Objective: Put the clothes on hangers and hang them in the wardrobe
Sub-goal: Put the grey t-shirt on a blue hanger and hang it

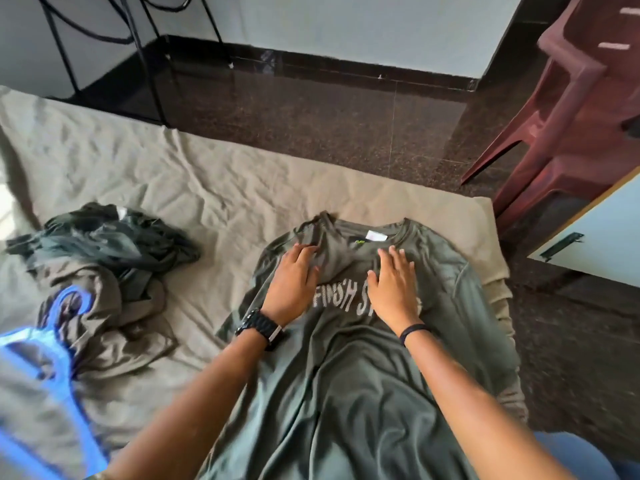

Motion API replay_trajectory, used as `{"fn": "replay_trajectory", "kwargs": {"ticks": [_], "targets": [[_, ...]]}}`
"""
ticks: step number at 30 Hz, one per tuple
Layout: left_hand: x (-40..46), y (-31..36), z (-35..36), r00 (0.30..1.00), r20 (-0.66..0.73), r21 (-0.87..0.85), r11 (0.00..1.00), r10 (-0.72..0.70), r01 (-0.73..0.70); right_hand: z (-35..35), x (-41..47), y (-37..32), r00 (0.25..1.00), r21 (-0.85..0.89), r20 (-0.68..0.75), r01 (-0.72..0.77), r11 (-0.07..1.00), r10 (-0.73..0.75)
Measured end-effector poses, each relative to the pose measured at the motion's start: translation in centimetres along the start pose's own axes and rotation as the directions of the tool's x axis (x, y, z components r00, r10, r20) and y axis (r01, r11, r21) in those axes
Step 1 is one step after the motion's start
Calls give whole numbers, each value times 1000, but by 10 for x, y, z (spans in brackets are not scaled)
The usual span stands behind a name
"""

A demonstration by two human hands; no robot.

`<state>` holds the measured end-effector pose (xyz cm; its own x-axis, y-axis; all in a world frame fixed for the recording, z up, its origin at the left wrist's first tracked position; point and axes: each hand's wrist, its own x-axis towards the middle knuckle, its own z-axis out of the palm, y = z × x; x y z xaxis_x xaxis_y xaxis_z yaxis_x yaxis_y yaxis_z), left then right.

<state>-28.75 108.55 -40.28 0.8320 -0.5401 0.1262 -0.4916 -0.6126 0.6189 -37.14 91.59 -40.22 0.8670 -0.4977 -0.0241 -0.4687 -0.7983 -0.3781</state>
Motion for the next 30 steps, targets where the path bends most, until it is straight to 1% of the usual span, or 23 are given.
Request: {"fn": "replay_trajectory", "kwargs": {"ticks": [1, 3, 5, 6, 7, 8, 10, 11, 12, 14, 16, 18, 19, 22, 24, 27, 30], "targets": [[-20, -3, -9, 999, -24, -58, 998, -28, 27, 3, -13, -10, 1000, 58, 4, 27, 998, -27], [-68, -11, -29, 988, -97, -141, 984, -121, 107, 17, -45, -35, 989, 111, 52, 129, 985, -136], [-118, -23, -43, 964, -184, -160, 973, -195, 166, 32, -77, -62, 969, 151, 113, 201, 968, -219], [-141, -28, -45, 956, -199, -145, 972, -214, 187, 37, -90, -72, 960, 174, 144, 215, 961, -241], [-166, -37, -47, 950, -210, -94, 972, -231, 216, 44, -103, -85, 946, 202, 182, 233, 951, -270], [-188, -45, -45, 946, -216, 3, 969, -242, 249, 49, -113, -96, 932, 229, 208, 248, 941, -296], [-228, -61, -43, 922, -242, 205, 913, -303, 354, 60, -133, -120, 911, 279, 221, 284, 917, -349], [-241, -65, -41, 904, -255, 263, 875, -342, 406, 63, -139, -130, 908, 300, 204, 298, 906, -366], [-255, -71, -41, 881, -278, 292, 840, -383, 458, 68, -147, -144, 899, 315, 192, 325, 892, -395], [-267, -78, -39, 848, -321, 282, 812, -422, 511, 73, -155, -166, 875, 341, 179, 374, 863, -450], [-267, -84, -37, 827, -370, 231, 821, -423, 523, 73, -157, -189, 842, 362, 165, 432, 826, -513], [-266, -87, -35, 818, -383, 189, 830, -429, 524, 71, -157, -216, 796, 383, 165, 493, 781, -583], [-267, -89, -34, 814, -391, 178, 832, -431, 526, 72, -157, -232, 762, 395, 190, 518, 759, -619], [-266, -89, -31, 815, -392, 171, 836, -427, 521, 77, -156, -275, 672, 439, 315, 524, 730, -671], [-268, -92, -28, 809, -406, 178, 831, -426, 527, 85, -154, -299, 634, 441, 367, 526, 727, -681], [-268, -94, -26, 802, -419, 155, 837, -425, 524, 98, -148, -322, 621, 408, 432, 512, 756, -653], [-270, -93, -27, 807, -441, 107, 870, -393, 482, 108, -132, -326, 626, 404, 453, 491, 772, -635]]}}
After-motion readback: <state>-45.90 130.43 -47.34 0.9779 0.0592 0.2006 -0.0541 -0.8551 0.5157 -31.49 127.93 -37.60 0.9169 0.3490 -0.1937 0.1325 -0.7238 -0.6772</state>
